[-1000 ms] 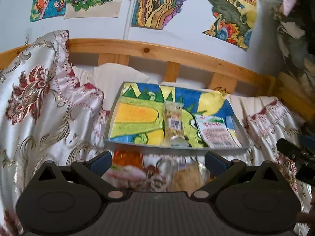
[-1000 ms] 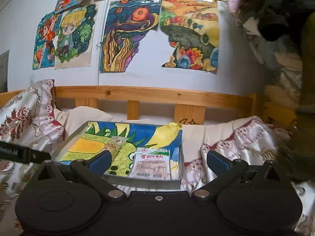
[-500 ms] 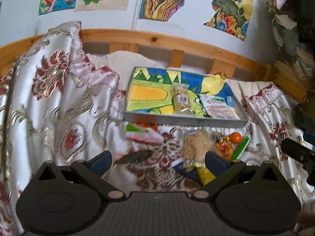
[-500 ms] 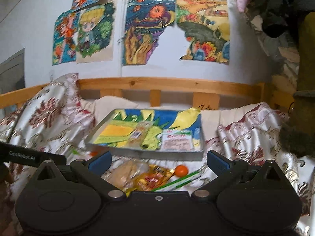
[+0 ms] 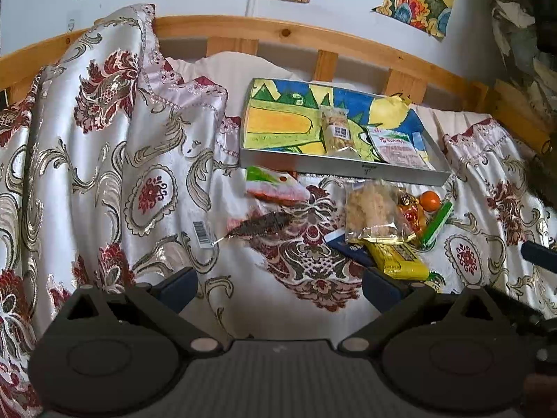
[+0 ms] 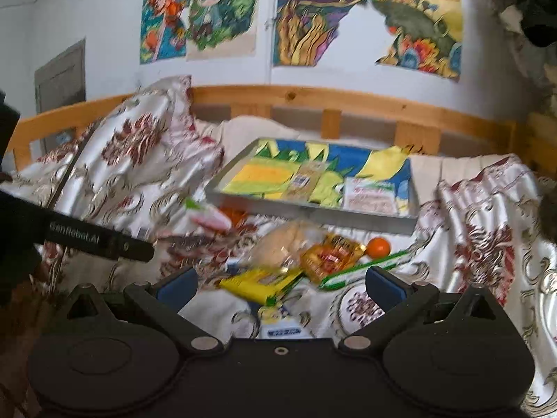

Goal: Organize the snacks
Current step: 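Withdraw both tools from the tray back over the remaining snacks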

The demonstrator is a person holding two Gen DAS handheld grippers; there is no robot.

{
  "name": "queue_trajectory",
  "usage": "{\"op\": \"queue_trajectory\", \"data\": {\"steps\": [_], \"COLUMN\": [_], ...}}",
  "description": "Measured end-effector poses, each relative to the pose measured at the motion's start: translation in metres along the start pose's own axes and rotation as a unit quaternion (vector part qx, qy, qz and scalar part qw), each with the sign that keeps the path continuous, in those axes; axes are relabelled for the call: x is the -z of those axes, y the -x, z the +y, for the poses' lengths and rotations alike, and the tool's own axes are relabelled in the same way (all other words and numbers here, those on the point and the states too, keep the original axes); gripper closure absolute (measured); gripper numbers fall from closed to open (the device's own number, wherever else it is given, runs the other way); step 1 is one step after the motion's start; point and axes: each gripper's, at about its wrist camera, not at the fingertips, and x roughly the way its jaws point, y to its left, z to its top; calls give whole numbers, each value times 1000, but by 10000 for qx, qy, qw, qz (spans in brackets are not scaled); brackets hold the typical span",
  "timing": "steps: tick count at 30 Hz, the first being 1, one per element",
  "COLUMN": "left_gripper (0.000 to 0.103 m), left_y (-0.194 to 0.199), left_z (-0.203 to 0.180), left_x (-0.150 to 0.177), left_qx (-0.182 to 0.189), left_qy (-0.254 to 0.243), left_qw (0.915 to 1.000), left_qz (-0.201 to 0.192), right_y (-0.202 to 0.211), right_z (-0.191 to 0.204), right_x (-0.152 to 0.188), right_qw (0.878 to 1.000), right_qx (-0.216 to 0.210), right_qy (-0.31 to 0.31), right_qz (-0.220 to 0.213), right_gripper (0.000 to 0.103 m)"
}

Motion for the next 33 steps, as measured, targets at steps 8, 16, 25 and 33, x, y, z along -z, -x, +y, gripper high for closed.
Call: {"op": "queue_trajectory", "data": {"steps": [8, 16, 25, 33], "left_gripper": [1, 1, 1, 1], "left_y": [-9, -20, -28, -31], "left_z": [-7, -9, -6, -10], "left_x": [-1, -2, -5, -9], "left_qx": [38, -26, -97, -90], "left_qy": [-74, -9, 127, 54], "left_qw": [9997, 9990, 9980, 9980], "left_qz": [229, 453, 607, 625], "right_y": [-13, -18, -24, -29], "right_z": [1, -1, -3, -6], "right_x": [6, 8, 8, 3], "right_qw": [9991, 9984, 9976, 9969], "right_qx": [-124, -124, -135, -169], "right_qy": [-3, -9, -24, 26], "right_qz": [404, 548, 685, 766], "right_gripper": [1, 1, 1, 1]}}
